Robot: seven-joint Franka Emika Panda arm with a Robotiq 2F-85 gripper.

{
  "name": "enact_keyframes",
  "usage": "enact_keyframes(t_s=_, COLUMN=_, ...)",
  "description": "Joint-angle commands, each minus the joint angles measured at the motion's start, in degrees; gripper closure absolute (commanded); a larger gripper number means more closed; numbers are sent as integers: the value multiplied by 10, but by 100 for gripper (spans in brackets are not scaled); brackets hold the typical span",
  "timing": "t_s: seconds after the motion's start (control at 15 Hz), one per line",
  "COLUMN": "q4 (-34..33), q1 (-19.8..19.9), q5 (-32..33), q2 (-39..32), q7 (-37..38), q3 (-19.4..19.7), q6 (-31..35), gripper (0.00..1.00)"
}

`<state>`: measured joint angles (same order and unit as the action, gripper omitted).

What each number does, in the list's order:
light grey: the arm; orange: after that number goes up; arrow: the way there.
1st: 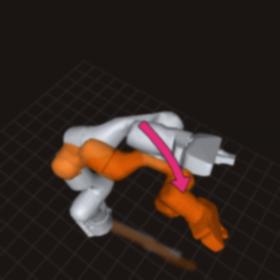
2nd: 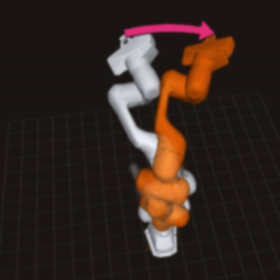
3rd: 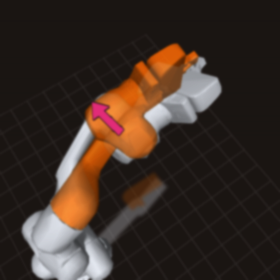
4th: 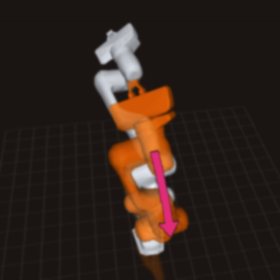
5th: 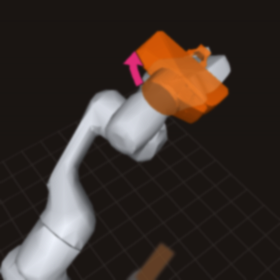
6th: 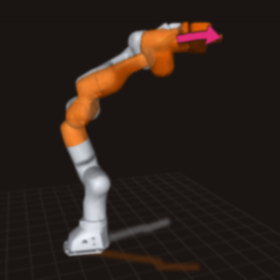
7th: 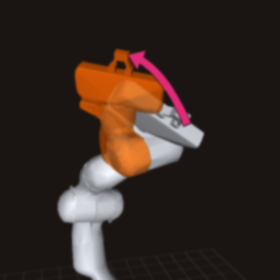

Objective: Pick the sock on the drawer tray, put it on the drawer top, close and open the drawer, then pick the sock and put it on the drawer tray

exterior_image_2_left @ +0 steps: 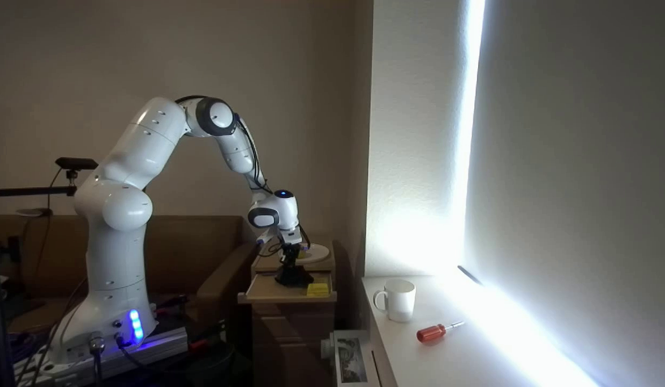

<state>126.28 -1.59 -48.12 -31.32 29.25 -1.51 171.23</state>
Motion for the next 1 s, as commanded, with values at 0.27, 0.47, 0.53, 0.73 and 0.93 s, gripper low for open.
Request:
enact_keyframes(t_s=0.27, q4=-10, q1=-3, q5=4, q2=-42, q7=0, q3=-22, q6=-119, gripper=99)
enact_keyframes(t_s=0.47, q4=-10, q1=-25, q5=24, q2=-35, q7=31, q3=3, q6=-150, gripper=66)
enact_keyframes(t_s=0.53, q4=-5, q1=-40, q5=39, q2=-27, q7=49, q3=19, q6=-148, gripper=58)
enact_keyframes(t_s=0.73, q4=16, q1=-71, q5=100, q2=11, q7=100, q3=55, q6=-141, gripper=38)
enact_keyframes(t_s=0.93, q4=44, q1=-74, q5=162, q2=77, q7=134, q3=66, q6=-166, gripper=16)
